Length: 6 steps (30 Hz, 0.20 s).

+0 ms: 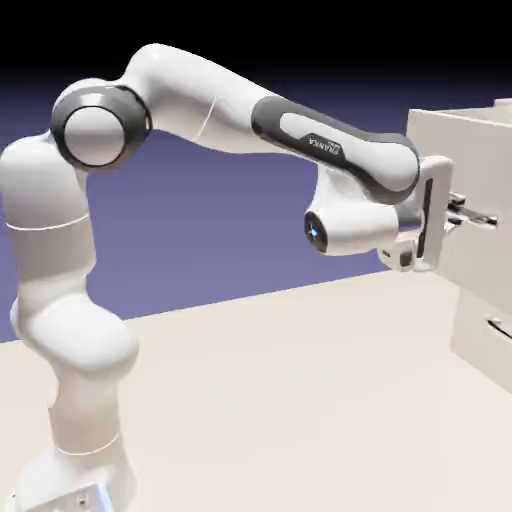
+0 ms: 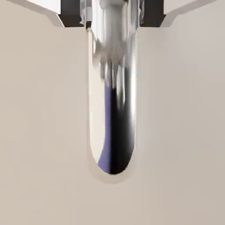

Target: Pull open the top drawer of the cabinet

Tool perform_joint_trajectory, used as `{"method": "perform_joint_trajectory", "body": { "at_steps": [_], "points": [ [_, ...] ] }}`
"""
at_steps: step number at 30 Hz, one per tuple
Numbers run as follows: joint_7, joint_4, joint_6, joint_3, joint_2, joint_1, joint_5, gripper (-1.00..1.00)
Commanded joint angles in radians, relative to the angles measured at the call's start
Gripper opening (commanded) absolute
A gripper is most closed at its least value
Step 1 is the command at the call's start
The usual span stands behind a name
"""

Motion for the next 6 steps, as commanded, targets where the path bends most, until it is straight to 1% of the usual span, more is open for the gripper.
{"method": "perform_joint_trajectory", "body": {
  "at_steps": [1, 2, 3, 4, 6],
  "points": [
    [-0.024, -0.032, 0.003, 0.006, -0.036, -0.006, 0.005, -1.00],
    [-0.040, -0.053, 0.004, 0.010, -0.060, -0.010, 0.009, -1.00],
    [-0.040, -0.053, 0.004, 0.010, -0.060, -0.010, 0.009, 1.00],
    [-0.040, -0.053, 0.004, 0.010, -0.060, -0.010, 0.009, 1.00],
    [-0.081, -0.115, 0.011, 0.025, -0.133, -0.029, 0.018, 1.00]
  ]
}}
